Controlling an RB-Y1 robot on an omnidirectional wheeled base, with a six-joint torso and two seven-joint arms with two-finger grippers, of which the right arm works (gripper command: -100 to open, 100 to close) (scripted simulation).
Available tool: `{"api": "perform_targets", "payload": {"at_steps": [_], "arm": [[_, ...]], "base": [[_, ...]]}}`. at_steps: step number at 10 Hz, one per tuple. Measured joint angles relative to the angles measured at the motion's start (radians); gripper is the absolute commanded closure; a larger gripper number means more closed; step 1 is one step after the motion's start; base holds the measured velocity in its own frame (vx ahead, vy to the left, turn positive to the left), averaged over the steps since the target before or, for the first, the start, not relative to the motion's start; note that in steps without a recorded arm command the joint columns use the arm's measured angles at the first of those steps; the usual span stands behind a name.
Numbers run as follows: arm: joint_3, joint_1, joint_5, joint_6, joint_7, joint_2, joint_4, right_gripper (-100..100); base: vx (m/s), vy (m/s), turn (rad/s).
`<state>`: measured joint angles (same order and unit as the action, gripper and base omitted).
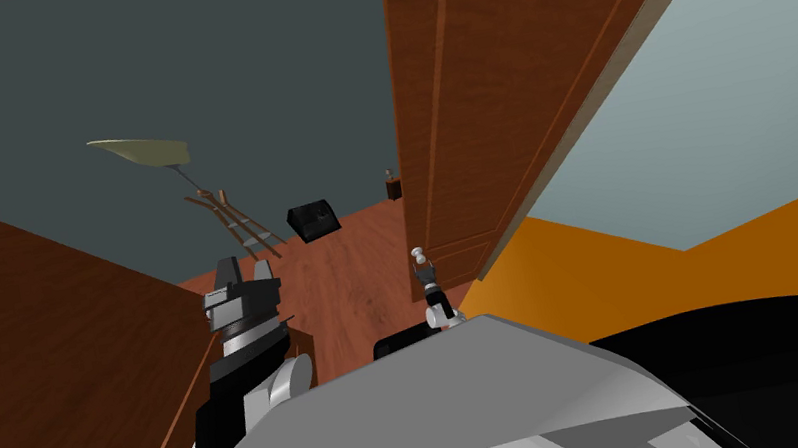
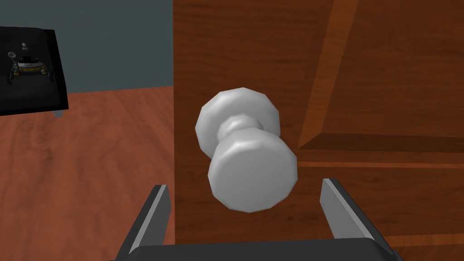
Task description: Push the door open
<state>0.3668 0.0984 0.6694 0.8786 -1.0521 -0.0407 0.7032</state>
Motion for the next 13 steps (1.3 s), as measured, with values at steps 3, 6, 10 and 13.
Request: {"api": "perform_targets", "payload": {"at_steps": [3,6,10,13], "arm": [[0.017,-0.023,0.033,0.000,-0.040,0.032,0.042,-100],[0.016,-0.022,0.036,0.002,-0.050,0.003,0.038,-100],[0.016,-0.018,0.036,0.005,-0.054,0.002,0.039,100],[0.016,-0.022,0.037,0.001,-0.053,0.001,0.035,100]], "base": [[-0.058,-0.023,0.014],[0.152,-0.040,0.025],[0.006,0.001,0.003],[-0.012,0.000,0.000]]}}
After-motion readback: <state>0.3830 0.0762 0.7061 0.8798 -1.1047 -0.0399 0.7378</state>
